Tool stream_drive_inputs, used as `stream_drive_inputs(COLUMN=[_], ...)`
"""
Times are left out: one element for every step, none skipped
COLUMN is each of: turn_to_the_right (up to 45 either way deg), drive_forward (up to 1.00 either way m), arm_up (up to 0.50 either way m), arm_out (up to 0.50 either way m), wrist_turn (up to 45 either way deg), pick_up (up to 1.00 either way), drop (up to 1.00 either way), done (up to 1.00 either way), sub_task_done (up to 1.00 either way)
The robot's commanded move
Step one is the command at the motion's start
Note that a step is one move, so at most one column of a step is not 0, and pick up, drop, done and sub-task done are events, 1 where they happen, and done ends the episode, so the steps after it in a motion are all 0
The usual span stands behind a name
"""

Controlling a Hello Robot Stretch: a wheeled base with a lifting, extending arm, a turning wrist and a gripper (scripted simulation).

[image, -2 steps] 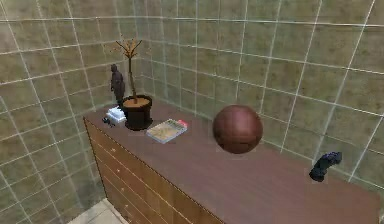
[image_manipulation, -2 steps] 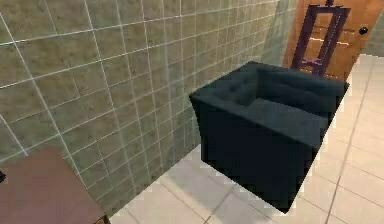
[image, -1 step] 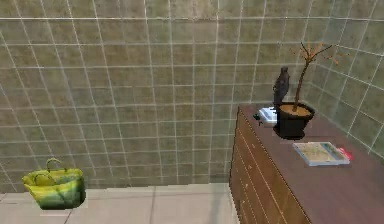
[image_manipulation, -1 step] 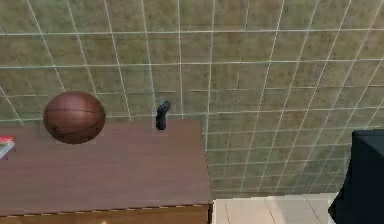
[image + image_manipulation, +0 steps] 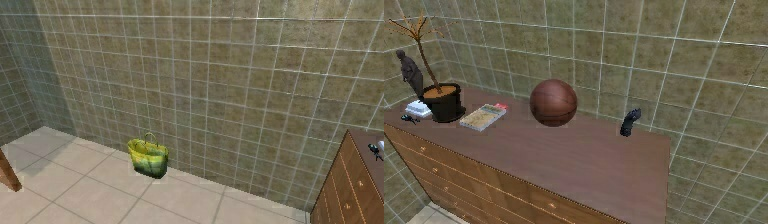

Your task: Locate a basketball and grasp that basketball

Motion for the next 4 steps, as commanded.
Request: stream_drive_inputs(turn_to_the_right=[0.0, 0.0, 0.0, 0.0], drive_forward=[0.0, 0.0, 0.0, 0.0], arm_up=[0.5, 0.38, 0.0, 0.0], arm_out=[0.0, 0.0, 0.44, 0.0], wrist_turn=[0.0, 0.0, 0.0, 45.0], pick_up=[0.0, 0.0, 0.0, 0.0], drop=[0.0, 0.0, 0.0, 0.0], done=[0.0, 0.0, 0.0, 0.0], sub_task_done=[0.0, 0.0, 0.0, 0.0])
